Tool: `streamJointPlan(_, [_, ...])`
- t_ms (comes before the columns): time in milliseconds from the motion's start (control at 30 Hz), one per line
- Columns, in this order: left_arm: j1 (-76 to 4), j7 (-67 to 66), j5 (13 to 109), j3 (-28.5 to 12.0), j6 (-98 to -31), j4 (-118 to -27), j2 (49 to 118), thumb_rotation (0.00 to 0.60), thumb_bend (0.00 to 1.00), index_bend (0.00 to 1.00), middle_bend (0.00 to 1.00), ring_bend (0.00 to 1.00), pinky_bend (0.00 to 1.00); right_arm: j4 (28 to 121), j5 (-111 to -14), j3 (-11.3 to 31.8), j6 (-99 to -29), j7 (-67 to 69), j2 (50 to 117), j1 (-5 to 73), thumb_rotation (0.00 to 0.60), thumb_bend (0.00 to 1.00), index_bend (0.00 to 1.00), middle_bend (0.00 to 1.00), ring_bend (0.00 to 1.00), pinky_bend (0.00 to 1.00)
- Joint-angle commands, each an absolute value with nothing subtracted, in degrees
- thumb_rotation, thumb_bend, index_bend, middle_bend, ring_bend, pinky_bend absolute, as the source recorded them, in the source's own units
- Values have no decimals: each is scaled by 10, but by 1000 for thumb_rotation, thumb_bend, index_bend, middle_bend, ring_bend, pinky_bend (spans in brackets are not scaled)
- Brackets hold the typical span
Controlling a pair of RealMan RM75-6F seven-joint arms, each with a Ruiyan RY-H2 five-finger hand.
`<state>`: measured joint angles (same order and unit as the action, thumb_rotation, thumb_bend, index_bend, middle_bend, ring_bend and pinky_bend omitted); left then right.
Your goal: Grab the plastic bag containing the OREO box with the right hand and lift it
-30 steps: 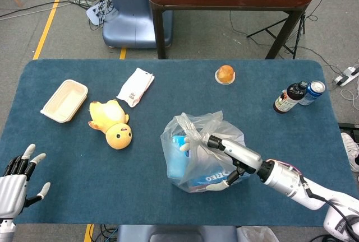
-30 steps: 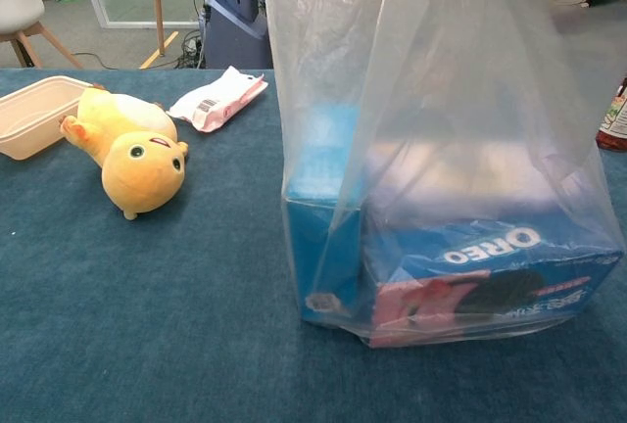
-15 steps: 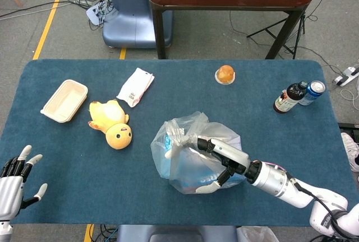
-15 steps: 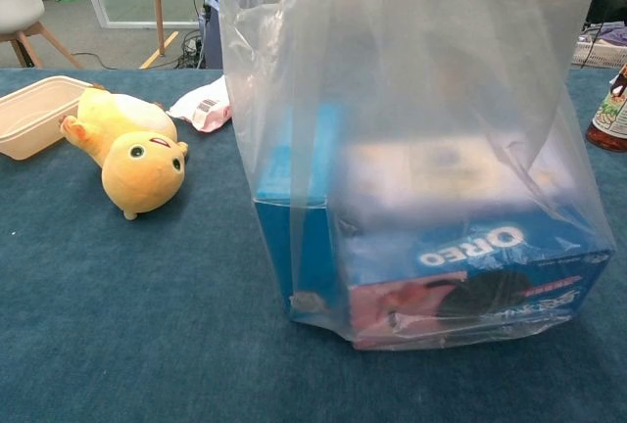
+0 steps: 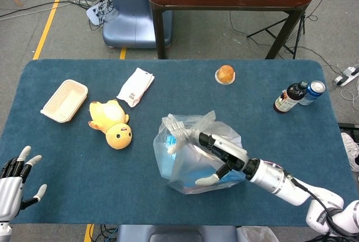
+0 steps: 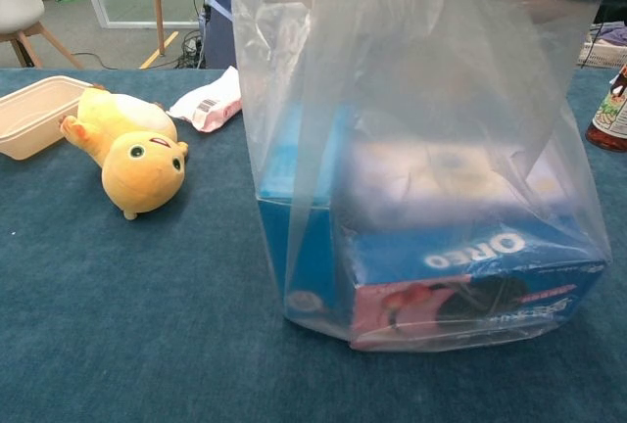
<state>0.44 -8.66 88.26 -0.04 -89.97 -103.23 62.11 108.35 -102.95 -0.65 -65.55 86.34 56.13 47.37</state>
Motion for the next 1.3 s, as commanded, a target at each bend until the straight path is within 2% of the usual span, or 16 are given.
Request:
streamJointPlan(33, [4, -87, 884, 0, -899, -1032, 622, 600, 266, 197, 35, 93, 92, 1081, -1027, -14, -647, 860, 557, 473, 556, 0, 108, 269, 94, 63])
streamJointPlan(267, [5, -87, 885, -1, -901, -1033, 620, 600, 266, 197, 36, 94, 92, 1079, -1033, -12, -638, 872, 560, 488, 546, 0, 108, 254, 94, 63])
streamJointPlan(433, [9, -86, 885, 0, -906, -1034, 618, 600, 266, 198, 35, 94, 92, 1081, -1047, -7, -634, 910, 556, 511, 375, 0, 108, 145, 41, 63])
streamJointPlan(500, [10, -85, 884, 0, -906, -1034, 618, 600, 266, 198, 36, 94, 92, 1080, -1050, -5, -637, 930, 554, 518, 354, 0, 108, 137, 38, 63])
streamJointPlan(967, [10, -89, 887, 0, -906, -1038, 616, 600, 266, 198, 36, 94, 92, 1071, -1019, 9, -648, 1064, 587, 552, 351, 0, 113, 180, 39, 63])
streamJointPlan(1167, [12, -88, 888, 0, -908, -1037, 615, 600, 266, 198, 36, 93, 92, 1075, -968, 21, -636, 1140, 602, 554, 354, 0, 254, 310, 123, 76])
streamJointPlan(1300, [12, -87, 887, 0, -907, -1036, 615, 600, 266, 198, 36, 93, 92, 1064, -963, 21, -632, 1194, 602, 553, 373, 0, 367, 406, 208, 140])
